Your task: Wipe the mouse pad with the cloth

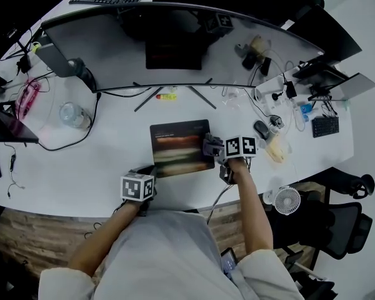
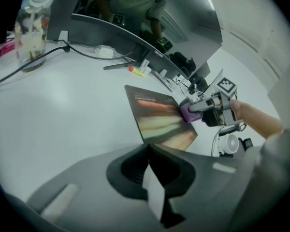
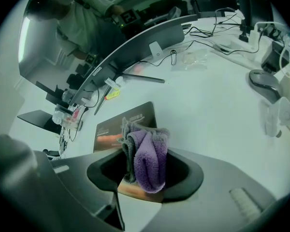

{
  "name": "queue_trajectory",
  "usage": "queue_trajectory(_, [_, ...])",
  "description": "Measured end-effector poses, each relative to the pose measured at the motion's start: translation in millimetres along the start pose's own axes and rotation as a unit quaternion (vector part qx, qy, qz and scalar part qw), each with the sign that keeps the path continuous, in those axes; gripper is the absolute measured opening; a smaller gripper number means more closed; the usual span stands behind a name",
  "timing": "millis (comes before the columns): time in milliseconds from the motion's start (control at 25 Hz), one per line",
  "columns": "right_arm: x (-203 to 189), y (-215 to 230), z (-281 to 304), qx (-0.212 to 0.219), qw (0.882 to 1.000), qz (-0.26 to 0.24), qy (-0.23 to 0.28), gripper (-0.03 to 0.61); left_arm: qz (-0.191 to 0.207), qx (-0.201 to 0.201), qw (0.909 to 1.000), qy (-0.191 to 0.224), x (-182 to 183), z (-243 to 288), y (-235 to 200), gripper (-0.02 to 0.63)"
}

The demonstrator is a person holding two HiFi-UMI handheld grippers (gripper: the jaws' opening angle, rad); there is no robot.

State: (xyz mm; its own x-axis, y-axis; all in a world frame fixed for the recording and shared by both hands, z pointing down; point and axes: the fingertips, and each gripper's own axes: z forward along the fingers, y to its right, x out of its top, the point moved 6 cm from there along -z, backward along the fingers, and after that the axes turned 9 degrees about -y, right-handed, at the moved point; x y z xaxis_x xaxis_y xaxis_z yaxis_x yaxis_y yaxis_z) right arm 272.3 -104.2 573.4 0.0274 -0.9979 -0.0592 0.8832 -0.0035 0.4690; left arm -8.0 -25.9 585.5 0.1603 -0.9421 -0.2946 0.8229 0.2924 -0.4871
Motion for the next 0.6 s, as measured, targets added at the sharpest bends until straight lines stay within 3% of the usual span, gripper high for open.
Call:
queue_trajectory(240, [-4,3,-15,-0.034,0.999,-0.011,0.015,0.202,-0.003,-0.003,1.0000,0.000,-1,1,2,0.000])
queue_trajectory(600, [-21,-67,-10,0.033,0.997,-0.062,0.033,0.204,0.005,0.006,1.0000,0.000,-2,1,2,0.000])
